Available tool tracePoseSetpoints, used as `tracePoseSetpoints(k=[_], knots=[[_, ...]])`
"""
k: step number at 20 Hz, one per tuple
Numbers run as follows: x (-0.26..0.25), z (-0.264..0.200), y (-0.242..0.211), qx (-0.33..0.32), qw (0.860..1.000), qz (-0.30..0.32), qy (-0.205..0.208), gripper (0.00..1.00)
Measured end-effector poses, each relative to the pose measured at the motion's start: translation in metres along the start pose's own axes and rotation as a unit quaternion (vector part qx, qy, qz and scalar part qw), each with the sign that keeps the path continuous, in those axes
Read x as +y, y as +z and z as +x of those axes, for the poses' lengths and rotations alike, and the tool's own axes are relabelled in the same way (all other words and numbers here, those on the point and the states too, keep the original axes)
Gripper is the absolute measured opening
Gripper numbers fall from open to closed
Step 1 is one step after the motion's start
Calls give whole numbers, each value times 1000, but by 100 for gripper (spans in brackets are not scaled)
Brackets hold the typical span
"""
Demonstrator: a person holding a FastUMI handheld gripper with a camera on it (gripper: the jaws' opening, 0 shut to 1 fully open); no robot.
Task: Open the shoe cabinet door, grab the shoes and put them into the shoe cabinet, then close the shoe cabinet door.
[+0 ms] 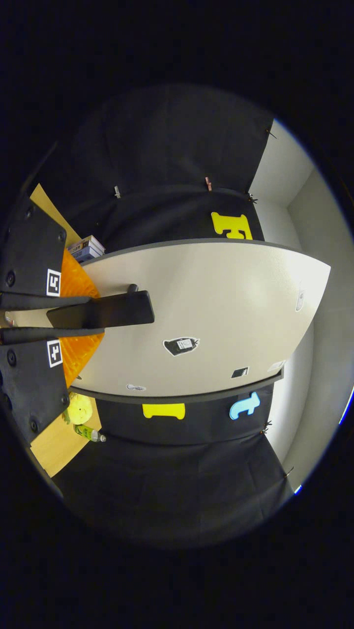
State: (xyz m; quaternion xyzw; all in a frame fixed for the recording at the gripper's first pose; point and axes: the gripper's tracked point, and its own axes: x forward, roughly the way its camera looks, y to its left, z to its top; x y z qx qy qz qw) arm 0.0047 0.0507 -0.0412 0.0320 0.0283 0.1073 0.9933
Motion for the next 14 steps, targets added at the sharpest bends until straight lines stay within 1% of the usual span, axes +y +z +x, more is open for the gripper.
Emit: tracePoseSetpoints(k=[8, 14], knots=[[-58, -28, 8, -3, 999, -11, -31, 17], [-99, -38, 13, -2, 998, -9, -58, 16]])
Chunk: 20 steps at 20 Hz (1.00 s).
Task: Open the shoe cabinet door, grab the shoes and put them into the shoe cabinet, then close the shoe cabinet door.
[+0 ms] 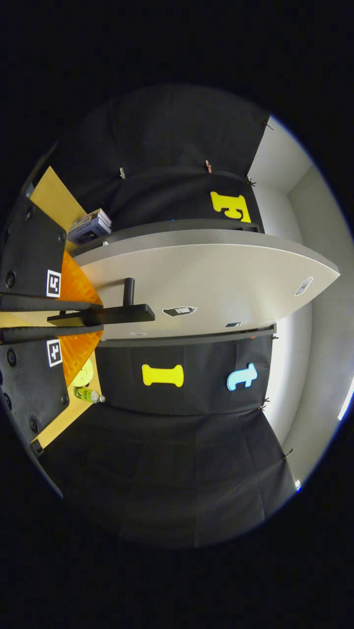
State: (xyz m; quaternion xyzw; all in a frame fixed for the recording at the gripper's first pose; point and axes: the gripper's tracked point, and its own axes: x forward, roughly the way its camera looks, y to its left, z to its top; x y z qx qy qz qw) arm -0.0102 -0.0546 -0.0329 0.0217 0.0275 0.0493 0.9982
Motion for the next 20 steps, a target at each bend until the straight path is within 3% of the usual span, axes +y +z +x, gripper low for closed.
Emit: tracePoseSetpoints(k=[5, 12, 16, 20], knots=[[-35, -2, 6, -10, 1000, 0, -19, 11], [-58, -10, 11, -14, 1000, 11, -25, 11], [-61, -23, 20, -34, 998, -17, -42, 14], [-55, -55, 16, -23, 998, -30, -59, 52]])
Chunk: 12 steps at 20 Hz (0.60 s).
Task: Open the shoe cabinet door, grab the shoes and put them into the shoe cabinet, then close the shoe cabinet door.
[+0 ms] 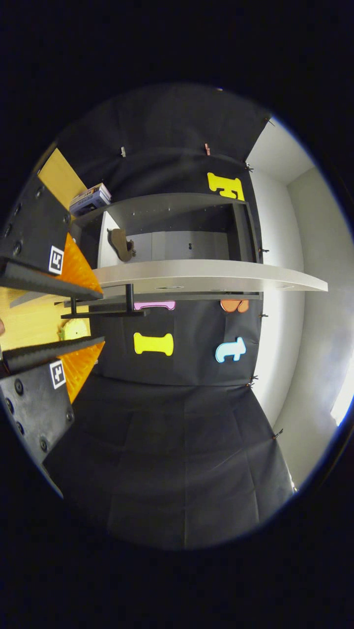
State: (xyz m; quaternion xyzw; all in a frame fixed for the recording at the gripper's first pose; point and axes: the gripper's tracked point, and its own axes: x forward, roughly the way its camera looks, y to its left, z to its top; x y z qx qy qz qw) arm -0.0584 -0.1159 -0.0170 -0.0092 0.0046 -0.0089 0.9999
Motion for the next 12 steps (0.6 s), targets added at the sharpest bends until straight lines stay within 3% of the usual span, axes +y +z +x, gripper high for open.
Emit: tracePoseSetpoints(k=[4, 9, 12], knots=[[51, -30, -18, 35, 998, -5, 45, 97], [149, -25, -84, 106, 987, 5, 123, 99], [199, -1, -142, 159, 976, 13, 145, 99]])
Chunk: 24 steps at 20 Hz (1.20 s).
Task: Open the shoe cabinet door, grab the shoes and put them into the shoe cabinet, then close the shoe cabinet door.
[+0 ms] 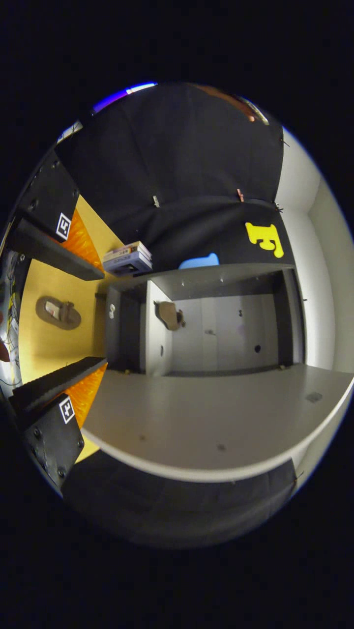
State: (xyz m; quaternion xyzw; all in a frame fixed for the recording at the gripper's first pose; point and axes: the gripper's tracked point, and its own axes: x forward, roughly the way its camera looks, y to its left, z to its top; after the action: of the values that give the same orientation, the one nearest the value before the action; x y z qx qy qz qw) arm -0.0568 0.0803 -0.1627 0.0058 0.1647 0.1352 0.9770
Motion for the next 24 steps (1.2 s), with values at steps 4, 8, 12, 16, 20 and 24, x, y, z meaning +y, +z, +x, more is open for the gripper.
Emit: tracePoseSetpoints(k=[4, 8, 12, 16, 20, 24], knots=[[28, 60, -88, 90, 996, 26, 11, 99], [48, 104, -174, 166, 985, 46, 11, 99], [48, 146, -239, 213, 975, 59, -3, 99], [39, 181, -283, 233, 970, 70, -21, 99], [26, 225, -305, 217, 973, 70, -44, 99], [17, 265, -316, 193, 977, 58, -73, 86]])
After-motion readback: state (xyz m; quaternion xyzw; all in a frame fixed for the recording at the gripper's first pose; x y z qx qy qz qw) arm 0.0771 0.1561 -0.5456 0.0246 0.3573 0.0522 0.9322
